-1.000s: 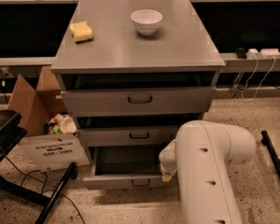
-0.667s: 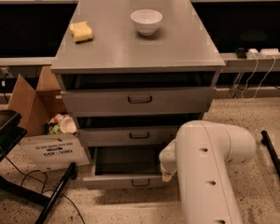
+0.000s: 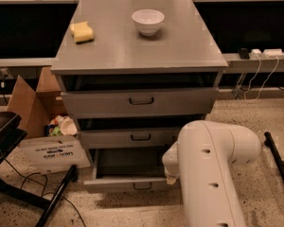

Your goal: Open bottom drawer

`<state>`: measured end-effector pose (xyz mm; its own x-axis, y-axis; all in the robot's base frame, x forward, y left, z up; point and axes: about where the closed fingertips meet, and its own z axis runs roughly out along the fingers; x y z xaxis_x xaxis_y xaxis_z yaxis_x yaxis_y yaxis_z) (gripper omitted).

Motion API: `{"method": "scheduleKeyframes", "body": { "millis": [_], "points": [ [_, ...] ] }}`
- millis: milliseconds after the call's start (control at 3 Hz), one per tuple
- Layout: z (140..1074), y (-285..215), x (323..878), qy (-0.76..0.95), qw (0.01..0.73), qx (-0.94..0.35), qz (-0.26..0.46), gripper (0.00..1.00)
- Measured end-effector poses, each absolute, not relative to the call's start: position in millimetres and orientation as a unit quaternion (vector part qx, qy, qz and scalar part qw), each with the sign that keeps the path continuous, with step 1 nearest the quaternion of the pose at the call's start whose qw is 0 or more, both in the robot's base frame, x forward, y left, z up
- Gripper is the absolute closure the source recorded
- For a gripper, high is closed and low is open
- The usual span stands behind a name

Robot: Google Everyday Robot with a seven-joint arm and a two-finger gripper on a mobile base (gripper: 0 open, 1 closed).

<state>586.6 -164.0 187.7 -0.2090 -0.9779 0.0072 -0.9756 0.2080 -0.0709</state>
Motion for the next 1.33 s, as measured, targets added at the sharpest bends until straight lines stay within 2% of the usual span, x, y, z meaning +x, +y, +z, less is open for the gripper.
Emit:
{"method": "scheduleKeyframes", "body": {
  "millis": [1333],
  "points": [
    [203, -200, 571, 0.790, -0.008, -0.610, -0.056, 1.00]
  ]
}}
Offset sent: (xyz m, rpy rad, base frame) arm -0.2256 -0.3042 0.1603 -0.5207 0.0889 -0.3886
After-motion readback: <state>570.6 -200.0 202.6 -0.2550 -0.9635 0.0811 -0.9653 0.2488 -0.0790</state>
